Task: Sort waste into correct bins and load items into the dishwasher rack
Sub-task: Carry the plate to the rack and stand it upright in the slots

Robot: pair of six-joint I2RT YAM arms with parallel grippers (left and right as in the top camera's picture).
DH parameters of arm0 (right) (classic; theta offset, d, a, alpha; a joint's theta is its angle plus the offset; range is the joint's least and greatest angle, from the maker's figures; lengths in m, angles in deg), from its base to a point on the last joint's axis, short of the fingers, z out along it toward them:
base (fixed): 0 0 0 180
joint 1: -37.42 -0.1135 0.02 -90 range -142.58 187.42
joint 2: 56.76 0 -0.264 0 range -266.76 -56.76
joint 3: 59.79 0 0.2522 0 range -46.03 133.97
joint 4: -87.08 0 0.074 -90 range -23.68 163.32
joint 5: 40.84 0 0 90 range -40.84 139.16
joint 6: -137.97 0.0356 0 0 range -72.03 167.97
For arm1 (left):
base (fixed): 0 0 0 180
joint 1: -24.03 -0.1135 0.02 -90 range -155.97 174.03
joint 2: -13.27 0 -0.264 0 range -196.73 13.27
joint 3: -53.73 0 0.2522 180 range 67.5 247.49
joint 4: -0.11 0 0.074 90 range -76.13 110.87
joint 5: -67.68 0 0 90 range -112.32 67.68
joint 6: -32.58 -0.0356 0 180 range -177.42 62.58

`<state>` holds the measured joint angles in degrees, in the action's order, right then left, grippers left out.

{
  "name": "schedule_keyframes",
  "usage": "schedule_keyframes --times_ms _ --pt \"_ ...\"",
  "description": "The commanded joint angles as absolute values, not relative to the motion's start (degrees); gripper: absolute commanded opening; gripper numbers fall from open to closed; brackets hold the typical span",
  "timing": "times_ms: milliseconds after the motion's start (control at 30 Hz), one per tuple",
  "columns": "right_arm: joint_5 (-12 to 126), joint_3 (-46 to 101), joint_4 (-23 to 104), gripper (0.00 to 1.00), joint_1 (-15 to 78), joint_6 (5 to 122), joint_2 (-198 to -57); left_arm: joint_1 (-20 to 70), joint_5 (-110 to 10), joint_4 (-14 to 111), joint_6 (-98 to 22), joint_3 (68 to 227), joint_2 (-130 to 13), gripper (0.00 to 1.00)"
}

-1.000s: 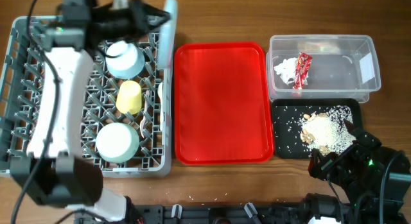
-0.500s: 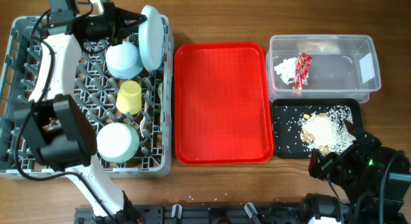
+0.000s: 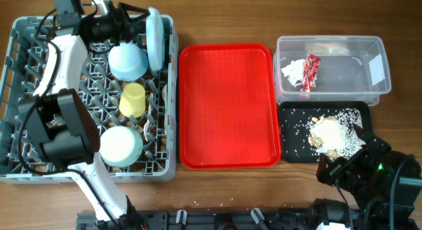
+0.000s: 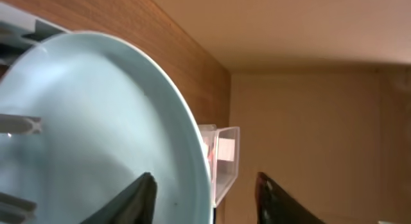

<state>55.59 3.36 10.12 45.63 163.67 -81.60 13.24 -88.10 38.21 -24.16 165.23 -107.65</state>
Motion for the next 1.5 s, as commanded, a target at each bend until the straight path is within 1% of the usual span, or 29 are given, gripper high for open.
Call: schedule_keyframes --times_ms 0,33,67,100,167,200,267,333,400,433,500,533,567,767,1467 --pt "56.1 3.8 9.7 1.0 46.0 166.6 -81.4 13.0 -87.8 34.7 -19.4 165.1 -105.0 0.63" --pt "56.1 3.8 9.6 1.0 46.0 166.6 -81.4 12.8 -87.8 33.9 -19.1 165.1 -103.8 0.67" --pt "56.1 3.8 9.6 1.0 46.0 166.6 -81.4 12.6 -87.5 33.3 -19.0 165.1 -101.8 0.75" --pt "56.1 3.8 9.6 1.0 46.0 166.6 -81.4 12.3 -85.5 34.3 -19.0 165.1 -97.3 0.89" --pt "56.1 3.8 9.6 1.0 46.0 166.6 -81.4 12.0 -84.3 35.7 -19.0 165.1 -93.5 0.97" --pt "56.1 3.8 9.6 1.0 46.0 166.6 -81.4 11.8 -83.2 36.8 -19.0 165.1 -91.6 1.0" --pt "56.1 3.8 9.6 1.0 46.0 166.6 -81.4 11.6 -78.4 41.3 -19.5 165.1 -86.8 1.0" --pt "56.1 3.8 9.6 1.0 46.0 166.6 -81.4 11.6 -69.4 48.4 -20.2 165.1 -81.7 1.0" --pt "56.1 3.8 9.6 1.0 46.0 166.6 -81.4 11.8 -58.4 55.4 -22.4 165.1 -77.2 1.0" --pt "56.1 3.8 9.6 1.0 46.0 166.6 -81.4 12.1 -49.1 60.2 -22.7 165.1 -74.0 1.0" --pt "56.1 3.8 9.6 1.0 46.0 166.6 -81.4 12.2 -36.5 65.9 -22.7 165.1 -69.7 1.0" --pt "56.1 3.8 9.6 1.0 46.0 166.6 -81.4 12.2 -31.5 69.0 -22.7 165.1 -67.5 1.0" --pt "56.1 3.8 9.6 1.0 46.0 166.7 -81.4 12.2 -28.9 71.6 -22.7 165.1 -65.9 1.0" --pt "56.1 3.8 9.6 1.0 46.0 166.6 -81.4 12.2 -26.7 78.9 -22.7 165.1 -62.4 1.0" --pt "56.1 3.8 9.6 1.0 46.0 166.6 -81.4 12.2 -26.7 79.1 -22.7 165.1 -62.5 1.0"
